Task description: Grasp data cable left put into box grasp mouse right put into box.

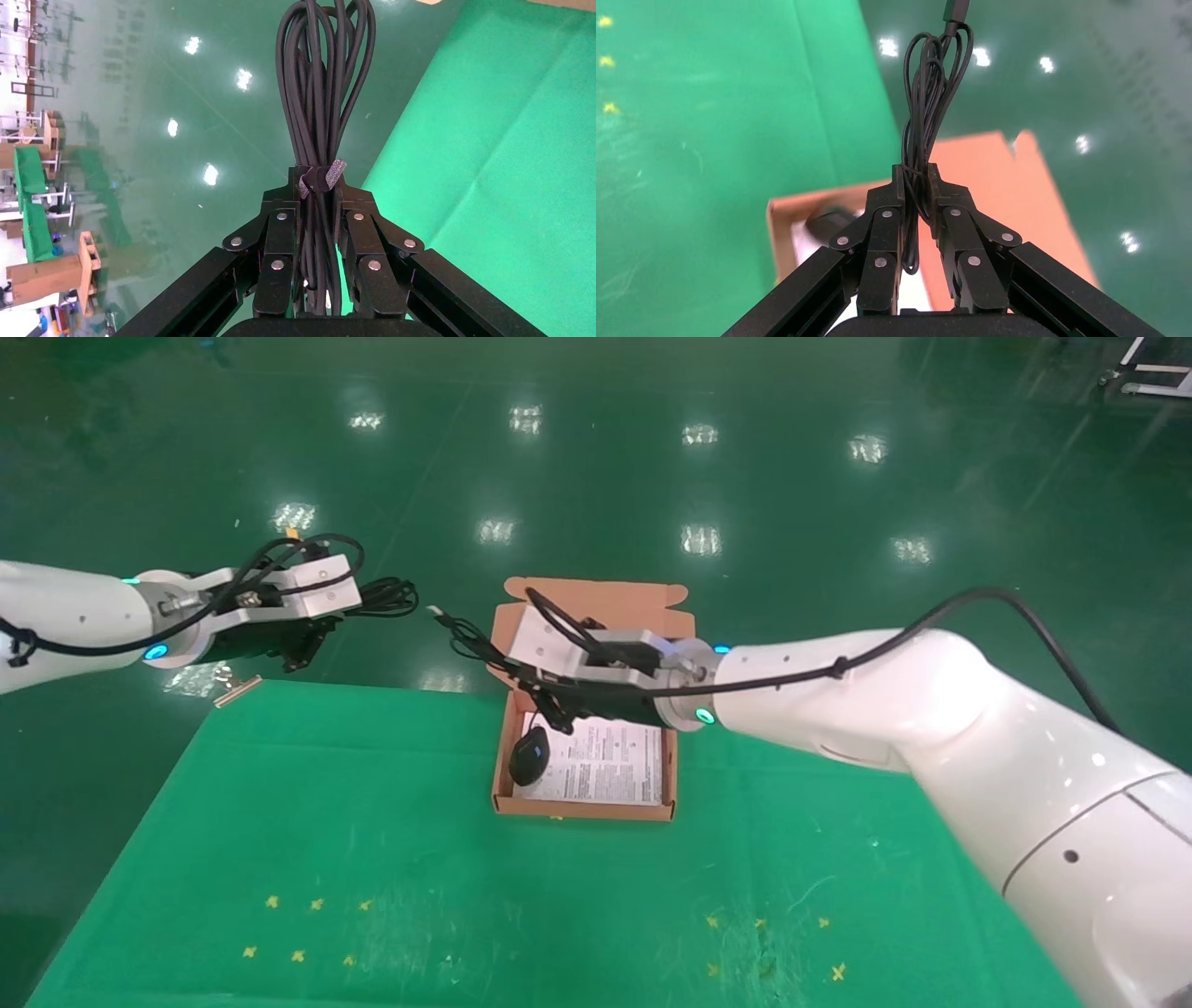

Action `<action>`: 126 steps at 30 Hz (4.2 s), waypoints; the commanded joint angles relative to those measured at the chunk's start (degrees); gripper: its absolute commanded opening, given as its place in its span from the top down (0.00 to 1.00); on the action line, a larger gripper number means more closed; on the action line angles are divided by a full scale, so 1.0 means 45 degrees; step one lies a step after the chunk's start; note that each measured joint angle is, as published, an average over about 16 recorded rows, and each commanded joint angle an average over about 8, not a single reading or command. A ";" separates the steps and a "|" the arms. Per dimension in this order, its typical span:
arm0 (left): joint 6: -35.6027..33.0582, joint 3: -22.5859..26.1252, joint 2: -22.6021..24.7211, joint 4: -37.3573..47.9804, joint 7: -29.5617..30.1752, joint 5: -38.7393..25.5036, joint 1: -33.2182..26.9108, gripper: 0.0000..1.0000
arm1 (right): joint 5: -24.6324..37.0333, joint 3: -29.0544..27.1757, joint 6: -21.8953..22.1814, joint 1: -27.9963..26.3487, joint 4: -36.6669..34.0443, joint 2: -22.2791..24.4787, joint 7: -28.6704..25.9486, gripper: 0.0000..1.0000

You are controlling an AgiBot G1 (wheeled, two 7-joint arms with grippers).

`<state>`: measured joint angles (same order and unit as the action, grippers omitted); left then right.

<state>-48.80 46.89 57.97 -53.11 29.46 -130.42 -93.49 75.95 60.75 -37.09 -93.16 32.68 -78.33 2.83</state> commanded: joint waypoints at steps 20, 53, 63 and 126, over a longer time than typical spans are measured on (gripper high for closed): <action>-0.0037 0.0001 -0.0027 -0.0127 0.0120 -0.0082 0.0035 1.00 | -0.1484 0.1974 0.0918 0.0359 -0.1540 -0.0016 -0.1349 0.00; 0.1496 0.0185 0.1582 0.0684 -0.1087 0.1188 0.1207 1.00 | -0.1311 0.1795 0.1372 -0.0096 0.0278 0.1930 -0.1470 0.00; 0.2880 0.0396 0.3499 0.2831 -0.3803 0.2720 0.1592 1.00 | -0.0670 0.2125 0.1681 -0.0345 0.2360 0.4046 -0.2561 0.00; 0.4651 0.1398 0.3610 0.5132 -0.5864 0.8189 -0.0961 0.00 | 0.1964 0.2902 0.1931 -0.2607 0.7153 0.7477 -0.5760 0.00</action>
<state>-28.24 53.47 74.27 -30.69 2.04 -93.62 -96.84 84.60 73.81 -28.35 -104.30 64.46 -44.84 -23.35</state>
